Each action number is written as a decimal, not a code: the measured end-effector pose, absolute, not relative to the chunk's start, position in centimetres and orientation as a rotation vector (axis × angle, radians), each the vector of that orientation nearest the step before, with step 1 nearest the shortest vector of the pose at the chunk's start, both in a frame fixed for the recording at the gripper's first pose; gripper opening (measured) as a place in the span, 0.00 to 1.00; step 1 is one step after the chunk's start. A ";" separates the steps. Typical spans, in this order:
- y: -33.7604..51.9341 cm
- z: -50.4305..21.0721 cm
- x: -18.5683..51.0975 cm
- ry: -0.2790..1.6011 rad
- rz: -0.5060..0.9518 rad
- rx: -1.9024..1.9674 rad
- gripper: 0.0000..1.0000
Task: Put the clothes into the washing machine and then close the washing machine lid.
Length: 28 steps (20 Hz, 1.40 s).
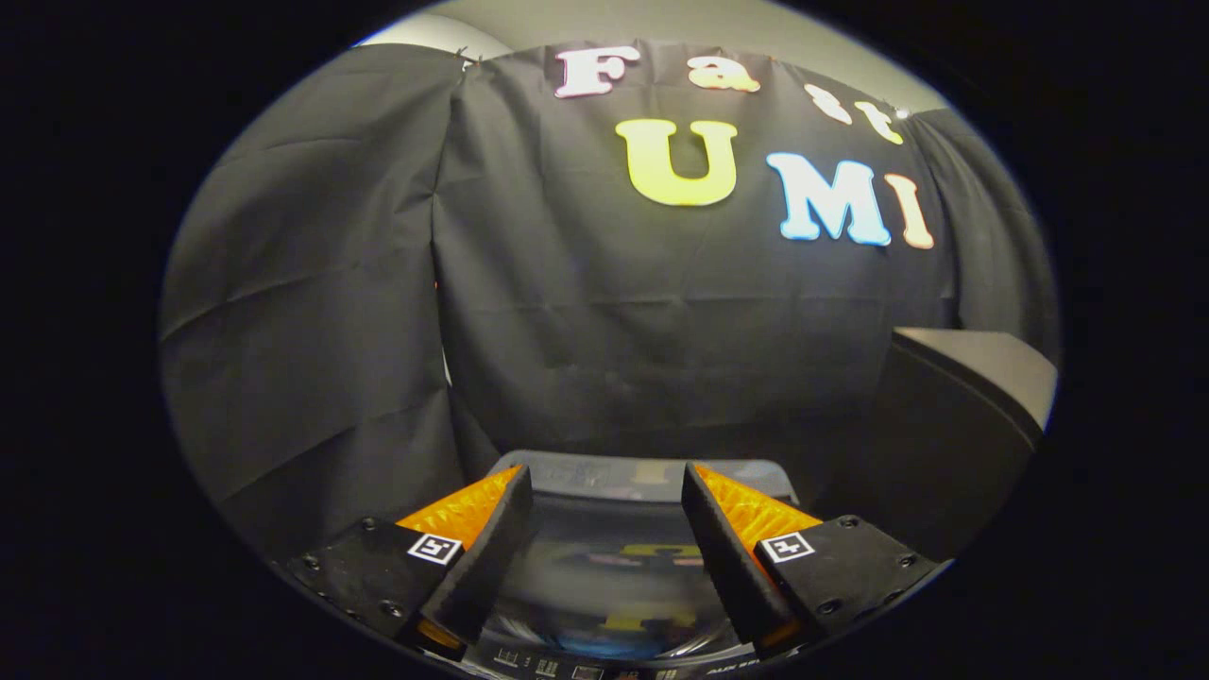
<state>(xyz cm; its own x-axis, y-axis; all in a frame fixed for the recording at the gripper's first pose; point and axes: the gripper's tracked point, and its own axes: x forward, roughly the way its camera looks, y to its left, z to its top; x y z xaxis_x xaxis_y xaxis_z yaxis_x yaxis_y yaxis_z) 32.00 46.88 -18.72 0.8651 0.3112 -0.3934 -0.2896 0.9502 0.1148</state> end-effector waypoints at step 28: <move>33.9 -2.7 20.0 0.145 0.372 0.042 0.98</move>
